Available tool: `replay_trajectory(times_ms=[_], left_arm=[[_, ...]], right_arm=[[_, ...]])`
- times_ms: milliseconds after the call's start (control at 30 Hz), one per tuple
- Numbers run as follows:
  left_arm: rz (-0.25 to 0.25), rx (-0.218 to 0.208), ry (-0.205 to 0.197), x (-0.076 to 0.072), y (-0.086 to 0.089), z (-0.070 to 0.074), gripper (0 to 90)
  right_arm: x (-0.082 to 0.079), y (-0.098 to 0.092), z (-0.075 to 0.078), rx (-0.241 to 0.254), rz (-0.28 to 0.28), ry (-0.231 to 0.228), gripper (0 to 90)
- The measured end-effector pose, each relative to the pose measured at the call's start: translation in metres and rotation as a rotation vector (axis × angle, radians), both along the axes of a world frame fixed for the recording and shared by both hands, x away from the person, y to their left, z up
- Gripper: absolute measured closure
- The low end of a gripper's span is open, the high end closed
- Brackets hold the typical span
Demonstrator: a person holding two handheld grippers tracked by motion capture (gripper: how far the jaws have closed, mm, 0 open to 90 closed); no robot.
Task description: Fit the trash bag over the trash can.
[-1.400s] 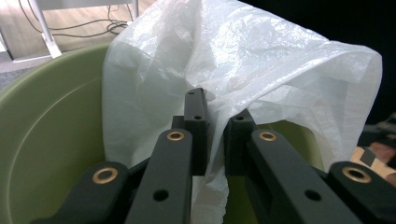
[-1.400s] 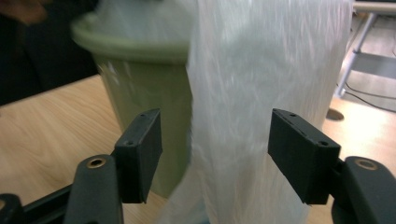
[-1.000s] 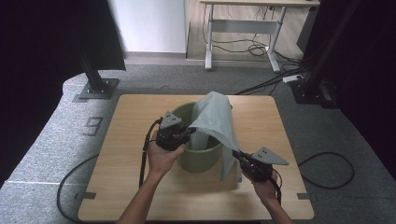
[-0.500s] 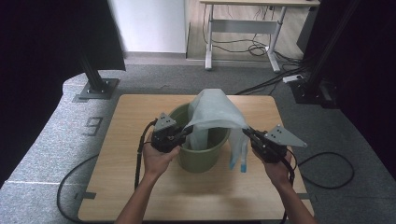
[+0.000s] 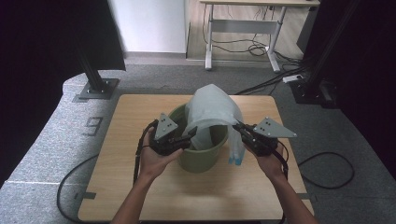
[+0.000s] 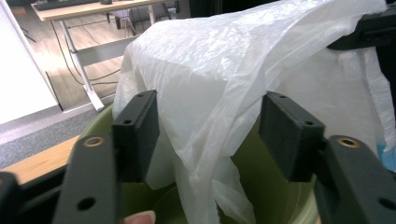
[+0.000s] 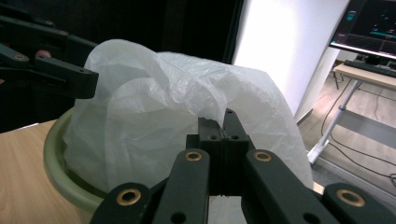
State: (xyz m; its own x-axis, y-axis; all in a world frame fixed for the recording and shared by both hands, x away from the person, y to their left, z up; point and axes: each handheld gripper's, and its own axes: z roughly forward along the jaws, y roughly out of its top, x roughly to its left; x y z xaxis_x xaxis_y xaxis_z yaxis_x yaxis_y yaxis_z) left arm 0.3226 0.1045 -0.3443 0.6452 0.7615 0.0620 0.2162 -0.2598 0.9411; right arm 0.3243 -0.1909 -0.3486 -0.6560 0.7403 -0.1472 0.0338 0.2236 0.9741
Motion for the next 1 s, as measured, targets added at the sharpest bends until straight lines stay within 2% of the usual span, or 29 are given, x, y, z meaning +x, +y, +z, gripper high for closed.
replay_trajectory(times_ms=[200,267,433,533,600,633,667,700,733,767,800,833,900,933,1000], left_arm=[[0.009,0.026,-0.003,0.002,-0.005,0.006,37.8],[-0.003,0.03,0.011,0.005,-0.008,0.006,41.0],[-0.045,0.024,0.059,0.011,-0.018,0.002,41.7],[-0.056,0.028,0.083,0.014,-0.024,-0.001,46.9],[-0.064,0.026,0.102,0.016,-0.026,-0.003,56.2],[-0.073,0.027,0.115,0.017,-0.027,-0.003,56.2],[-0.082,0.029,0.128,0.018,-0.028,-0.005,62.5],[-0.085,0.033,0.138,0.018,-0.028,-0.006,62.5],[-0.096,0.031,0.157,0.019,-0.027,-0.008,69.2],[-0.096,0.031,0.157,0.019,-0.027,-0.008,72.6],[-0.107,0.022,0.166,0.02,-0.026,-0.009,75.7],[-0.112,0.012,0.174,0.02,-0.025,-0.009,75.7],[-0.104,0.002,0.181,0.021,-0.022,-0.009,79.7],[-0.098,-0.006,0.184,0.021,-0.021,-0.009,80.2],[-0.083,-0.013,0.182,0.021,-0.019,-0.009,80.5]], right_arm=[[0.001,0.003,0.003,-0.014,0.018,0.017,88.6],[0.002,0.005,0.002,-0.011,0.022,0.022,88.6],[0.004,0.009,0.001,-0.002,0.027,0.025,88.6],[0.005,0.013,0.001,-0.003,0.036,0.026,88.6],[0.005,0.016,0.001,-0.008,0.044,0.028,88.6],[0.005,0.016,0.001,-0.008,0.044,0.028,88.6],[0.005,0.016,0.0,-0.007,0.051,0.026,88.2],[0.005,0.016,0.0,-0.007,0.051,0.026,88.2],[0.004,0.014,-0.003,0.001,0.068,0.038,83.7],[0.004,0.014,-0.003,0.001,0.068,0.038,83.7],[0.003,0.012,-0.007,0.009,0.087,0.059,76.8],[0.003,0.012,-0.007,0.009,0.087,0.059,76.8],[0.001,0.01,-0.013,0.035,0.1,0.082,68.4],[-0.003,0.009,-0.019,0.061,0.105,0.093,60.6],[-0.006,0.008,-0.022,0.073,0.105,0.097,57.1]])
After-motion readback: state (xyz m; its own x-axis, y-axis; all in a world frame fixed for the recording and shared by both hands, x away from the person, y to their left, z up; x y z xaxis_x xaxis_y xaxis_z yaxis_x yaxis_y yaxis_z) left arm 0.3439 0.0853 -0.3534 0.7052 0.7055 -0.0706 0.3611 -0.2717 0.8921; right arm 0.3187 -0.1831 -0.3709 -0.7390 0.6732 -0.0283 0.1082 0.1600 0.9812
